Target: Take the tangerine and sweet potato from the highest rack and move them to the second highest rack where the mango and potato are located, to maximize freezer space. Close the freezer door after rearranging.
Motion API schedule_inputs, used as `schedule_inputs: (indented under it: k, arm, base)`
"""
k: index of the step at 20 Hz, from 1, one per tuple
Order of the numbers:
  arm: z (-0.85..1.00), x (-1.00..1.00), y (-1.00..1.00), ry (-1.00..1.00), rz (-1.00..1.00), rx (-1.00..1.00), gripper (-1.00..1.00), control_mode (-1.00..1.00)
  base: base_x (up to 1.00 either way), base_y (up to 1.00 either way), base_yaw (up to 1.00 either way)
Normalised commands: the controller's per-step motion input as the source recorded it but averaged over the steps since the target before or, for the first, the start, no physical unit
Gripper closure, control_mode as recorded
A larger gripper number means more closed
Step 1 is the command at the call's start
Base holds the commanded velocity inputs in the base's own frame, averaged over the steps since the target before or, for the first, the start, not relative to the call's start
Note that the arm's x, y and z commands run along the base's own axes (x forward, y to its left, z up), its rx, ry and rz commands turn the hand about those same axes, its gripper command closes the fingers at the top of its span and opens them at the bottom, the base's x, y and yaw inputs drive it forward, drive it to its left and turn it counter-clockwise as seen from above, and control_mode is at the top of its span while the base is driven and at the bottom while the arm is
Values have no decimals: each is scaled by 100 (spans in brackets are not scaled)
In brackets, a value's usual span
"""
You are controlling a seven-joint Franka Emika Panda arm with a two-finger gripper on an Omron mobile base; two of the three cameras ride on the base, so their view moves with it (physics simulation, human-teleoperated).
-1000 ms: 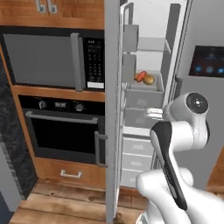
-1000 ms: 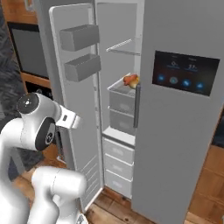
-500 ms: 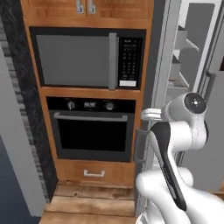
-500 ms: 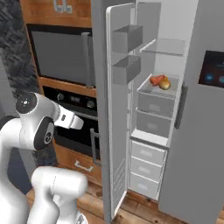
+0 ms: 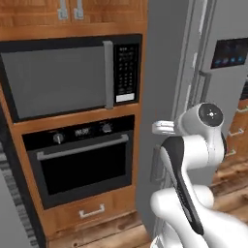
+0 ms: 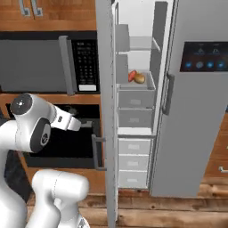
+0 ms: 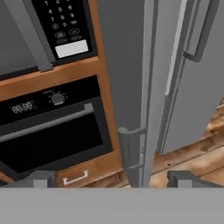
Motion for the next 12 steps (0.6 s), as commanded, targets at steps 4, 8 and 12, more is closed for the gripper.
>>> schedule_inputs:
  k: [4, 8, 12]
  arm:
    - [0, 0, 0, 0, 0, 0, -100, 100]
    - [0, 0, 0, 0, 0, 0, -100, 100]
    - [0, 0, 0, 0, 0, 0, -100, 100]
  base:
    - [41, 73, -73]
    - [37, 73, -73]
    - [30, 74, -71]
